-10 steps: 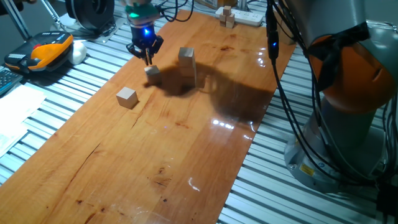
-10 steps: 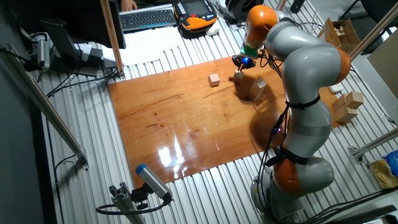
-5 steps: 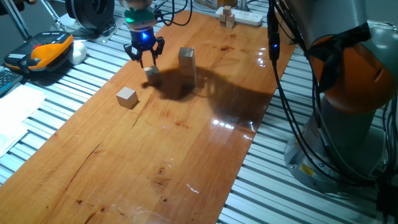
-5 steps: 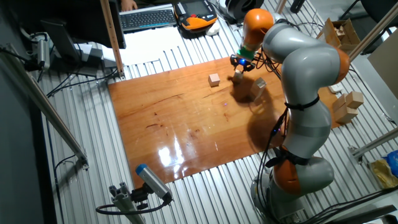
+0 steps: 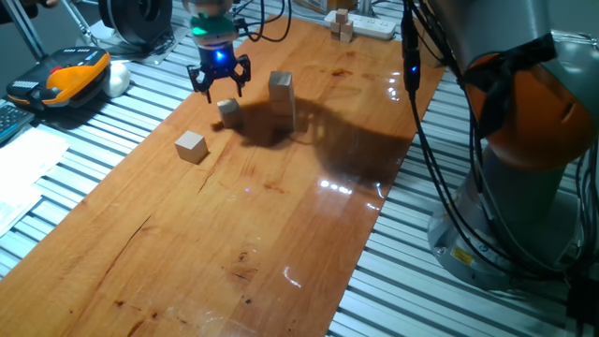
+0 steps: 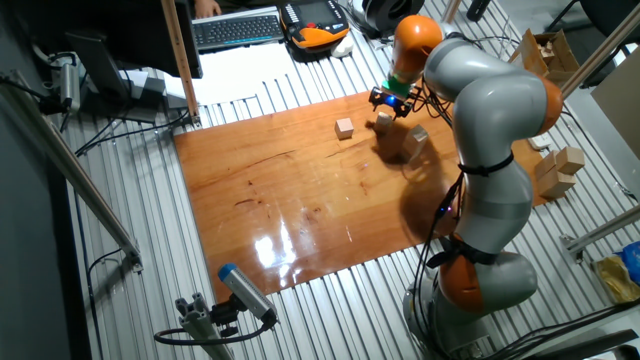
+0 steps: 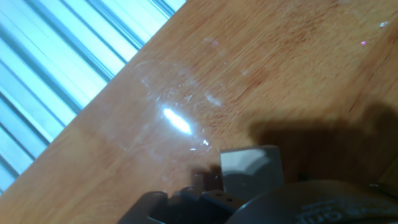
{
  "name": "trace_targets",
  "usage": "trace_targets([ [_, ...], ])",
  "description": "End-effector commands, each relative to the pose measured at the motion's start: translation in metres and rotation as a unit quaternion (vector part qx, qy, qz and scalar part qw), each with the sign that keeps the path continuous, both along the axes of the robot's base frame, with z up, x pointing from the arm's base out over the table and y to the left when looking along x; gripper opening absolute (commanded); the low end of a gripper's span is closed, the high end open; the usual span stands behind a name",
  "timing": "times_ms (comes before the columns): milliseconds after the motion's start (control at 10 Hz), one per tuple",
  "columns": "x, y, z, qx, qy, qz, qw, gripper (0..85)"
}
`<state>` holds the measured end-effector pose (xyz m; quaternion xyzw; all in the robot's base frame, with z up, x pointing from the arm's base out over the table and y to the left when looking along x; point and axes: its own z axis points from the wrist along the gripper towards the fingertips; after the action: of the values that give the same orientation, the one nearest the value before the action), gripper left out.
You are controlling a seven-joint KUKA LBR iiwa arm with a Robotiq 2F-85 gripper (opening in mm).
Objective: Stack the blocks in a vertical line of five
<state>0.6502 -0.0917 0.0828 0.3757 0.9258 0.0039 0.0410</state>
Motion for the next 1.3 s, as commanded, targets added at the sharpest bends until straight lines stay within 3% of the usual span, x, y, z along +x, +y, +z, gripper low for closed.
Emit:
trace_targets([
  [0,0.0006,-0.001,-0.001,0.001,0.000,0.001,1.0000,68.0],
  [500,0.0032,-0.001,-0.008,-0.007,-0.001,-0.020,0.9998,68.0],
  [1200,0.0021,-0.001,-0.017,-0.003,-0.001,-0.013,0.9999,68.0],
])
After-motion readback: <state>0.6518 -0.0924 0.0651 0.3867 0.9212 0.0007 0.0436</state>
